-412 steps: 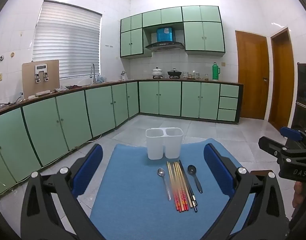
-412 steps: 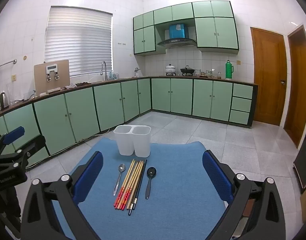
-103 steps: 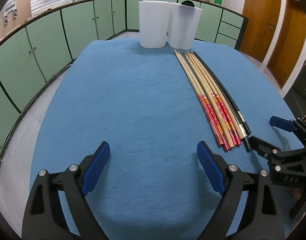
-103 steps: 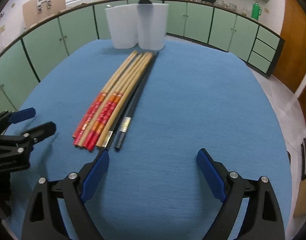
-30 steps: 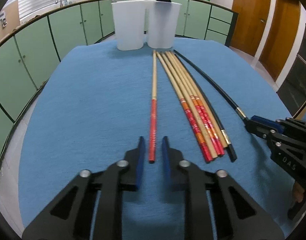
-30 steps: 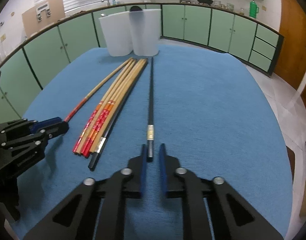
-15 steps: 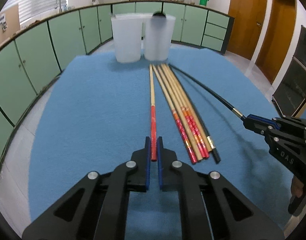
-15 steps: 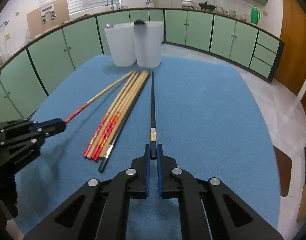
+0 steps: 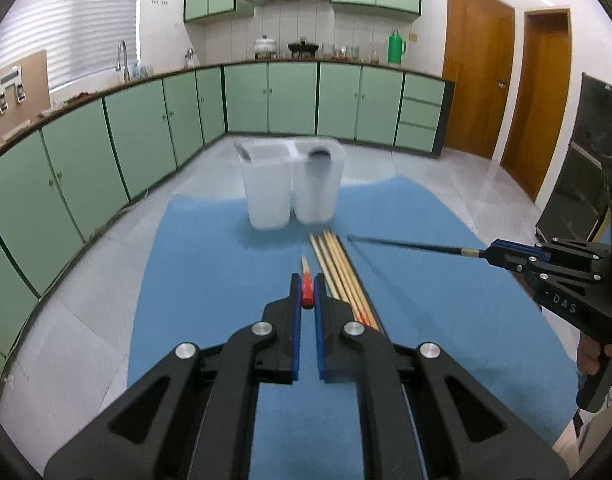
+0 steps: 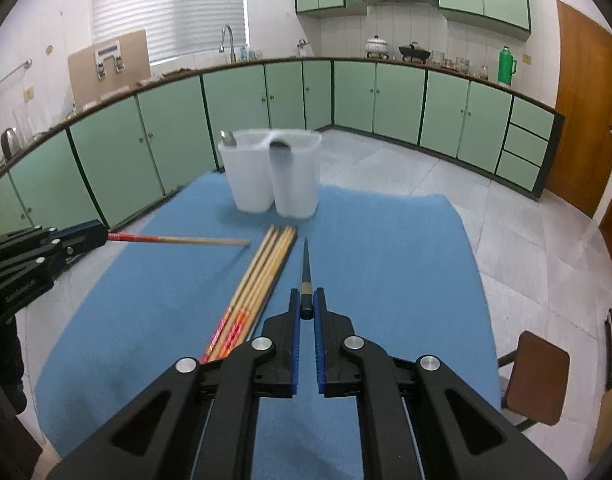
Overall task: Organize utensils
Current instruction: 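Lift the red-tipped chopstick into the holder with left gripper while right gripper drops black chopstick in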
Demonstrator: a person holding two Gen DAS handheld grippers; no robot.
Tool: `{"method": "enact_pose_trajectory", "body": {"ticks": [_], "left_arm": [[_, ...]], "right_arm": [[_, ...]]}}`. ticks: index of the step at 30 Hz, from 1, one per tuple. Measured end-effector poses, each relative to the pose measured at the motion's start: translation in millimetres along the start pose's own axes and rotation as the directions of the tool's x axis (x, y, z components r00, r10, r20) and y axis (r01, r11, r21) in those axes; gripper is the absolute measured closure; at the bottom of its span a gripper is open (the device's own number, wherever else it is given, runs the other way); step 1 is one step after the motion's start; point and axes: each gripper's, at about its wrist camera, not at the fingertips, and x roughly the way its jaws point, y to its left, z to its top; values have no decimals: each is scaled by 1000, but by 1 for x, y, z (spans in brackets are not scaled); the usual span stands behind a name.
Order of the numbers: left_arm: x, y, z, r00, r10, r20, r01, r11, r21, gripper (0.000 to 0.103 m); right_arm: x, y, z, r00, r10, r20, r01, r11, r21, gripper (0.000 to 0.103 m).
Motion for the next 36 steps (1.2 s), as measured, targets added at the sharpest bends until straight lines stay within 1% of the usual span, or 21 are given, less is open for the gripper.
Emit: {"method": "enact_pose_trajectory", "body": {"ticks": [5,9,12,17,20,22,26,28,31,33,36], "left_arm": [[-8,2,25,999,0,51,0,1000,6,98],[-14,1,40,997,-13,83,12,1000,8,98],[-16,0,51,995,-26,101,24,1000,21,98],[-18,-3,68,991,-44,125,39,998,42,98],[-20,-4,73,989,-60,138,55,998,41,98],[-24,-4,81,985,-67,158,61,997,43,98],[-33,0,105,974,-63,220,52,997,53,98],[-40,2,123,962,-54,269,40,998,58,98],[-43,4,151,943,-40,330,20,998,64,98],[-40,4,169,934,-33,357,10,998,67,98],[-27,7,192,925,-19,380,-7,998,66,98]], "right_arm": [[-13,-4,31,999,16,40,-15,1000,-11,97],[-21,-3,56,996,47,69,-46,999,-26,97],[-24,-2,73,995,69,77,-67,997,-35,97],[-25,2,94,994,75,80,-68,994,-86,97],[-26,3,106,991,106,76,-99,991,-89,97],[-29,2,116,989,120,88,-111,989,-94,97],[-40,-1,148,979,150,142,-136,985,-102,97],[-47,-2,166,971,161,178,-144,984,-105,97],[-52,-3,197,958,144,248,-119,986,-115,97],[-50,-6,218,945,152,290,-130,987,-92,97],[-43,-8,241,930,133,342,-114,991,-75,97]]}}
